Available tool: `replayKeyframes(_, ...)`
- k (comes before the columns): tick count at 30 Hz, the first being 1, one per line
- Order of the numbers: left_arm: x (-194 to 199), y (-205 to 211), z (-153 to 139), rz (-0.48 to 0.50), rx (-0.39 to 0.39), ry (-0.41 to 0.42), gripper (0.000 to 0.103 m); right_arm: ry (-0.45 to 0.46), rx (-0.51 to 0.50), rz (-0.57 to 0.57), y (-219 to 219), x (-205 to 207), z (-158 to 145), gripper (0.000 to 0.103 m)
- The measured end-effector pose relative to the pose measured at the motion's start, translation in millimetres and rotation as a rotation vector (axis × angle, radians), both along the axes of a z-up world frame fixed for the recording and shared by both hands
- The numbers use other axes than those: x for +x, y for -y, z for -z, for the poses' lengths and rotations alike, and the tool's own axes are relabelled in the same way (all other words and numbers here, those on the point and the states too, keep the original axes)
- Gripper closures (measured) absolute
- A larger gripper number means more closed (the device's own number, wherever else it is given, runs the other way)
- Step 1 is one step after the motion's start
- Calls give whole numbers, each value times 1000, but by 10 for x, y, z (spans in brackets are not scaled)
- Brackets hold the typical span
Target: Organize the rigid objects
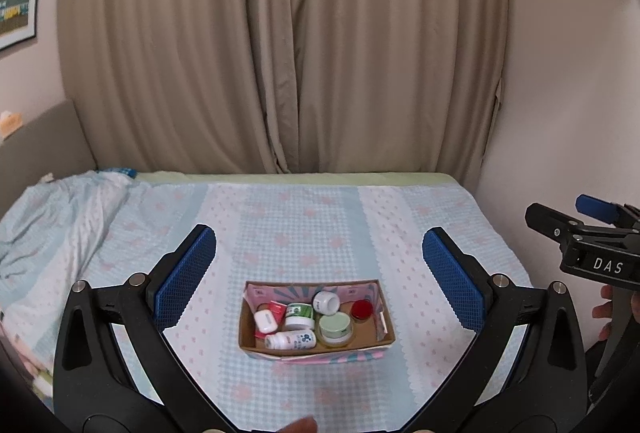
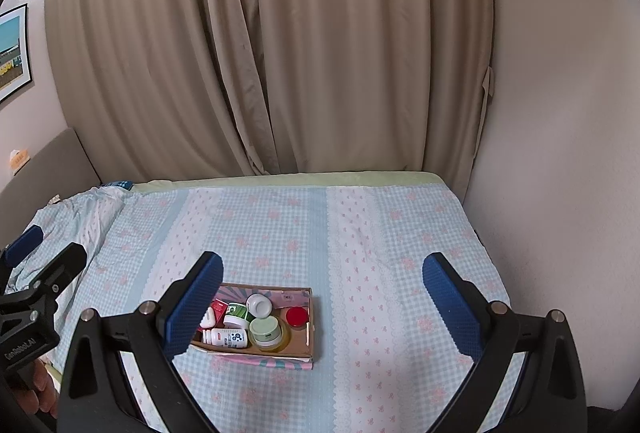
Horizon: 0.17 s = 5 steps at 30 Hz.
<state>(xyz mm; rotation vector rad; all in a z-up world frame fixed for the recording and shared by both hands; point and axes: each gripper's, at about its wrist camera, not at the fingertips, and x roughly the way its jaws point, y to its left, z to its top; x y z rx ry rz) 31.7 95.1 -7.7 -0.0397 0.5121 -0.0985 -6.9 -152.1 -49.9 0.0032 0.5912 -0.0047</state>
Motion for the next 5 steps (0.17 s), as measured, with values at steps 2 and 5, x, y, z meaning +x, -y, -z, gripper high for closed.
replayKeyframes(2, 8, -25, 22, -3, -11, -3, 0, -6, 2, 5, -19, 3, 27, 4)
replayKeyframes(5, 36, -56, 88, -7, -16, -34, 0, -28, 6, 8, -33, 46, 94, 4)
